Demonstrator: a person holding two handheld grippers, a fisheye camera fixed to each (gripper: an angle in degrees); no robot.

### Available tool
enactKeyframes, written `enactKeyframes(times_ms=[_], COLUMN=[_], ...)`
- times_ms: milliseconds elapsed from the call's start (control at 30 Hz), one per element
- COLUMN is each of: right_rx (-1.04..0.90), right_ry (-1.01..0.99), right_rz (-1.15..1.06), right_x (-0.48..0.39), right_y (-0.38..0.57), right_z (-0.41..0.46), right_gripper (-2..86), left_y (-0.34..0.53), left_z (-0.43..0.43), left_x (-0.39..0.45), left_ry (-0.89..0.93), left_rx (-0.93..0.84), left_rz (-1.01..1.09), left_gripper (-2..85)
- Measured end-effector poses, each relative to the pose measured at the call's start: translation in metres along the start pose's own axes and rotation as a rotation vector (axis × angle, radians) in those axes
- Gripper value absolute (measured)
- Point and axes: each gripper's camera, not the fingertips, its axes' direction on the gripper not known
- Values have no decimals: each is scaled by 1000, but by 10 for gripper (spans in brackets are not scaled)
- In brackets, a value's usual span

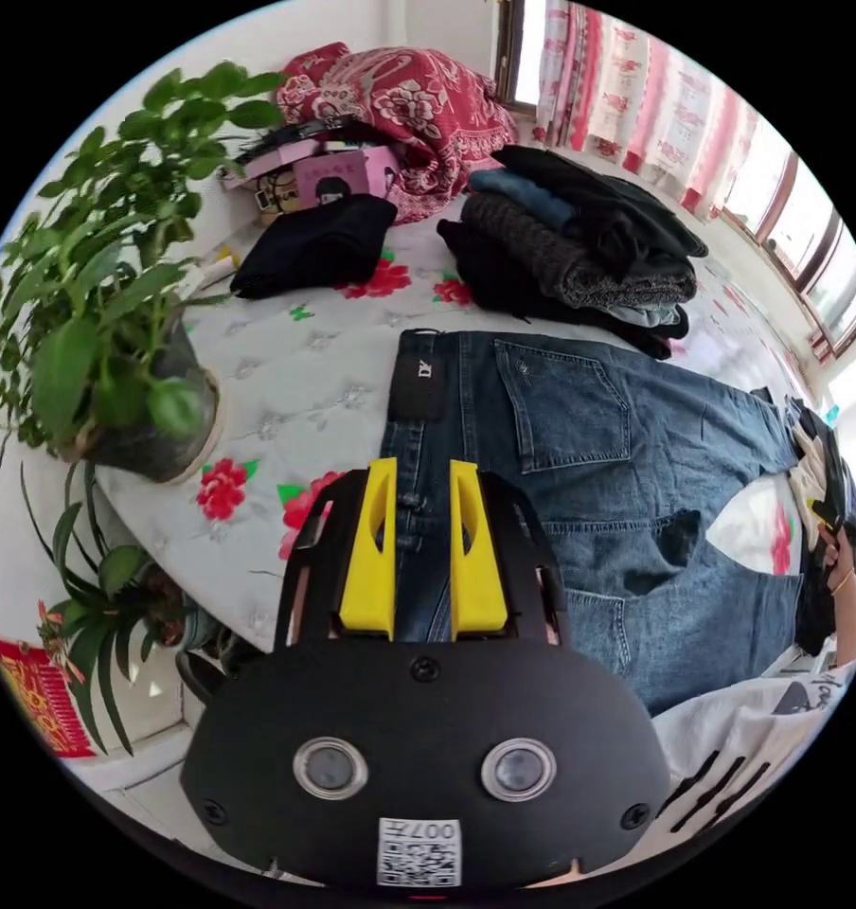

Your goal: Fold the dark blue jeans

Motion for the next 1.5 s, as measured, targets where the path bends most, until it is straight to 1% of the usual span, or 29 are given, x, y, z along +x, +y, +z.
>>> enactKeyframes(times_ms=[33, 100, 133, 200, 333, 367, 400, 467, 533, 600, 633, 667, 733, 833, 900, 933, 967, 1000, 1033, 1100, 1133, 1200, 1267, 1333, 1367, 1400, 1433, 1467, 1500], right_rx=[9, 19, 18, 15, -10, -28, -46, -80, -169, -153, -141, -158, -174, -43, 120, 160, 227, 292, 325, 440, 463, 503, 463, 380, 288, 199, 159, 81, 43], right_ry=[-5, -33, -30, 9, 79, 95, 103, 120, 148, 213, 207, 200, 189, 114, -6, -32, -67, -70, -67, -47, -36, 41, 124, 169, 210, 241, 255, 256, 225], right_rz=[23, 70, 71, 58, 34, 36, 44, 63, 71, 42, 46, 63, 78, 46, 5, -6, -29, -54, -67, -109, -110, -100, -83, -39, -12, 87, 151, 246, 295], right_x=[4, 15, 16, 17, 19, 21, 24, 30, 33, 22, 21, 21, 20, 17, 15, 14, 11, 6, 4, 0, 0, 4, 11, 25, 36, 53, 63, 79, 89], right_y=[-17, -86, -103, -169, -259, -285, -308, -336, -354, -359, -360, -365, -369, -363, -341, -333, -314, -290, -275, -207, -188, -112, -56, -3, 31, 63, 79, 106, 128], right_z=[-2, -5, -4, 0, 15, 23, 30, 43, 64, 60, 56, 46, 24, -54, -138, -160, -204, -248, -269, -347, -364, -419, -442, -441, -426, -406, -396, -380, -374], right_gripper=[104, 111, 113, 119, 126, 125, 123, 115, 97, 49, 35, 22, 10, 2, -1, -1, -1, -2, -2, -2, -2, -2, -1, 0, 1, 4, 6, 10, 20], left_y=[-14, -69, -83, -130, -177, -186, -189, -190, -185, -178, -177, -177, -179, -175, -158, -152, -139, -122, -113, -67, -54, 7, 53, 95, 118, 138, 146, 156, 159], left_z=[9, 42, 50, 78, 120, 134, 138, 139, 137, 133, 133, 132, 118, 78, 39, 29, 7, -15, -27, -71, -82, -129, -152, -153, -140, -123, -115, -99, -84], left_x=[6, 29, 34, 52, 72, 77, 81, 84, 85, 85, 84, 80, 71, 52, 38, 35, 28, 20, 16, -5, -11, -43, -67, -85, -93, -97, -97, -93, -87], left_ry=[4, 22, 20, -12, -15, -30, -51, -60, -62, -131, -120, -95, -53, 57, 152, 171, 207, 241, 255, 322, 345, 433, 460, 413, 406, 418, 426, 437, 441], left_rx=[-22, -108, -126, -169, -228, -266, -253, -217, -193, -187, -191, -213, -171, -70, 29, 53, 97, 141, 164, 244, 268, 430, 490, 437, 361, 287, 261, 208, 163], left_rz=[12, 53, 63, 89, 125, 136, 163, 193, 233, 273, 273, 231, 164, 91, 70, 67, 64, 65, 62, 26, 16, -63, -132, -196, -253, -305, -317, -330, -319], left_gripper=[77, 69, 67, 69, 79, 78, 74, 63, 28, -2, -3, -6, -8, -9, -9, -9, -9, -9, -9, -9, -9, -9, -8, -6, -3, 5, 11, 29, 53])
